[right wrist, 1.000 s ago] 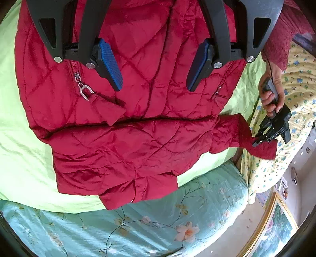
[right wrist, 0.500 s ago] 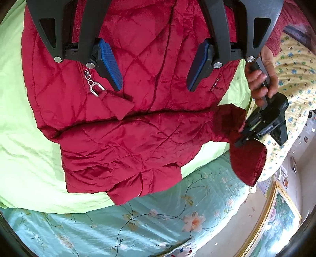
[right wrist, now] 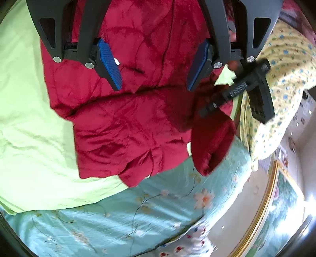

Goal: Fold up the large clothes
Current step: 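Lift the sleeve and fold it across the jacket body with the left tool, then lay the sleeve down and open the left tool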

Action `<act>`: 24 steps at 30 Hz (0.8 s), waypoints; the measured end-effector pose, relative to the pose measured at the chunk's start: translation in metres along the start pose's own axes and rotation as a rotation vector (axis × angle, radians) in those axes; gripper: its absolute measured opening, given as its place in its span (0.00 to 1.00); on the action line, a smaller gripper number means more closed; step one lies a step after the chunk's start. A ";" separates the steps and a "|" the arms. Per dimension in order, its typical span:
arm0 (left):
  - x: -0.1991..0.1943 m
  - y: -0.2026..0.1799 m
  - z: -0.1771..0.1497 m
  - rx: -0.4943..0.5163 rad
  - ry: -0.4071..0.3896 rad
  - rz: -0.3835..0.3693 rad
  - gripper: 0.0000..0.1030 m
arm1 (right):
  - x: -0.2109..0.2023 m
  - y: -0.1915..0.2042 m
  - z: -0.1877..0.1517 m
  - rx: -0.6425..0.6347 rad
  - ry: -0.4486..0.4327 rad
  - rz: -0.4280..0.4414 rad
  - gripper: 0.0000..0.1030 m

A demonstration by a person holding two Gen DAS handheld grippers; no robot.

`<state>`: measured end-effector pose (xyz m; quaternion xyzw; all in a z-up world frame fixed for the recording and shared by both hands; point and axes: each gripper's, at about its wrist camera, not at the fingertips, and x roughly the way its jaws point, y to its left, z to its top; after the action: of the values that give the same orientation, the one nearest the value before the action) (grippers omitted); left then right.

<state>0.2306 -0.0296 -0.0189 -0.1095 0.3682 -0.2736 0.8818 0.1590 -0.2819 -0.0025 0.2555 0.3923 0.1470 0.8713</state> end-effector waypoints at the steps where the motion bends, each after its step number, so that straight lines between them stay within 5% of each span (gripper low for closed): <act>1: 0.007 -0.007 -0.002 0.022 0.012 0.007 0.15 | 0.000 -0.004 0.004 0.015 -0.004 0.010 0.68; 18: 0.060 -0.041 -0.022 0.181 0.119 0.115 0.15 | 0.070 -0.036 0.058 0.175 0.058 0.172 0.77; 20: 0.061 -0.041 -0.021 0.181 0.127 0.118 0.15 | 0.079 -0.034 0.061 0.162 0.066 0.172 0.63; 21: 0.062 -0.042 -0.021 0.181 0.132 0.123 0.17 | 0.082 -0.034 0.061 0.156 0.073 0.170 0.37; 23: 0.060 -0.041 -0.021 0.170 0.157 0.105 0.30 | 0.091 -0.036 0.062 0.156 0.098 0.149 0.10; 24: 0.056 -0.040 -0.021 0.162 0.166 0.086 0.31 | 0.090 -0.038 0.063 0.157 0.094 0.144 0.10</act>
<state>0.2321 -0.0945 -0.0509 0.0012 0.4208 -0.2723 0.8653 0.2676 -0.2928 -0.0435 0.3433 0.4237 0.1897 0.8165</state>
